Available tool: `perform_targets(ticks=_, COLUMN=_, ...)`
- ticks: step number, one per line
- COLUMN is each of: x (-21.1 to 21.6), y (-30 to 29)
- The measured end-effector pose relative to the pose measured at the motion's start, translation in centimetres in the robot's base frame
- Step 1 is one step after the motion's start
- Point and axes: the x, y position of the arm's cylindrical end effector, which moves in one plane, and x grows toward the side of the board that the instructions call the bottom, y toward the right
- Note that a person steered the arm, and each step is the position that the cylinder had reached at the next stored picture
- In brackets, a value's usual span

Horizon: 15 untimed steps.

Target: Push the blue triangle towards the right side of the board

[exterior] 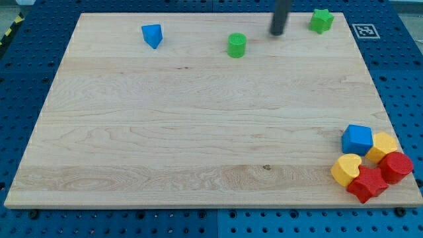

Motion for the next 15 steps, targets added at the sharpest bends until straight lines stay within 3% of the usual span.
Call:
perform_targets(ticks=3, x=-3.2, y=-30.9)
perform_targets(ticks=4, x=-2.1, y=-32.8)
perform_targets(ticks=5, x=-0.6, y=-31.7)
perform_targets(ticks=11, x=6.3, y=-8.9)
perform_targets(ticks=13, x=6.5, y=-1.7)
perform_targets(ticks=15, x=6.5, y=-1.7)
